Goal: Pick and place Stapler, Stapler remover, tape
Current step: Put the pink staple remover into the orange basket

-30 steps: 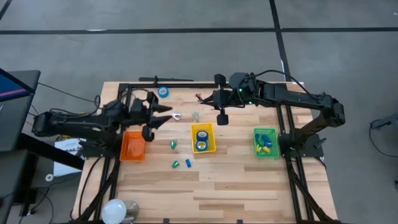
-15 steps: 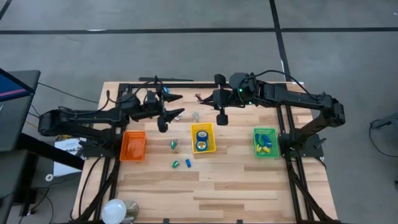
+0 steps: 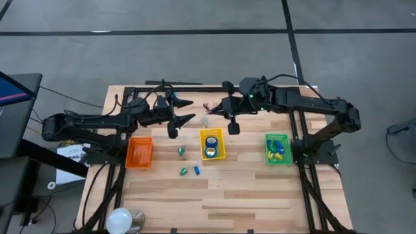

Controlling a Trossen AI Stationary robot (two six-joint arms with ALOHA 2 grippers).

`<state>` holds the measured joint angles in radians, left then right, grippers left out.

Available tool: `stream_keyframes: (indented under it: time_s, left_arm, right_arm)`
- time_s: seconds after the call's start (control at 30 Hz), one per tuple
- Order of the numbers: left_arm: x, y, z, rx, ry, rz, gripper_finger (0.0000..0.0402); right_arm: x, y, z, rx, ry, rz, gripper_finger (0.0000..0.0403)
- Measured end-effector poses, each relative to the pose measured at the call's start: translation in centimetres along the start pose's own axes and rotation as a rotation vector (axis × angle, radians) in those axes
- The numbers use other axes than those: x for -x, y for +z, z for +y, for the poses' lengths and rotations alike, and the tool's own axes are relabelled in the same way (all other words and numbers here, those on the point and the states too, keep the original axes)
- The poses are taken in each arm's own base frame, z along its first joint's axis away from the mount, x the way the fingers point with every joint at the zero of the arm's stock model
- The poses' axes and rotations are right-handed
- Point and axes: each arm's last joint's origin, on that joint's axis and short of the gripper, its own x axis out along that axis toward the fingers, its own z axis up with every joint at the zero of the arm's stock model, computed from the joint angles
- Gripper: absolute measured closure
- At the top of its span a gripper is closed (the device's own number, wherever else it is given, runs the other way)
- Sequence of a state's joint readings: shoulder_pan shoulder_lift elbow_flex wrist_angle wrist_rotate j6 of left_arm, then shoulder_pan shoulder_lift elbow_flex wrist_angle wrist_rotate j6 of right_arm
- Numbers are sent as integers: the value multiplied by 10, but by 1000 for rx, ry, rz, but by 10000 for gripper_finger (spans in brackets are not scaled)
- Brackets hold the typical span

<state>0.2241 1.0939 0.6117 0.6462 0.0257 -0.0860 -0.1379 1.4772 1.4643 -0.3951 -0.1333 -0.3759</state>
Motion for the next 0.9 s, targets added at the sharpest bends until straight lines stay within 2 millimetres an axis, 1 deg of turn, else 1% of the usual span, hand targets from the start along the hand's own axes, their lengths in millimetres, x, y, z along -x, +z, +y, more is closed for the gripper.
stream_keyframes:
  time_s: [0.3, 0.37, 0.6, 0.8, 0.83, 0.9]
  left_arm:
    - [0, 2, 0, 0, -13, -15, 154]
    - [0, 1, -1, 0, -26, -14, 155]
    - [0, 1, -5, 3, -48, -11, 155]
    - [-8, -13, -5, 51, -48, 46, 156]
    - [-10, -13, -5, 56, -47, 50, 156]
    - [-15, -4, -6, 52, -50, 21, 156]
  right_arm:
    - [-8, 2, 8, 8, 19, -15, 403]
    - [-7, 4, 7, 10, 13, -31, 403]
    - [-7, 3, 4, 6, 6, -26, 403]
    - [-7, 3, 5, 7, 7, -24, 403]
    - [-7, 3, 4, 7, 7, -24, 403]
    - [-6, 3, 4, 7, 6, -25, 403]
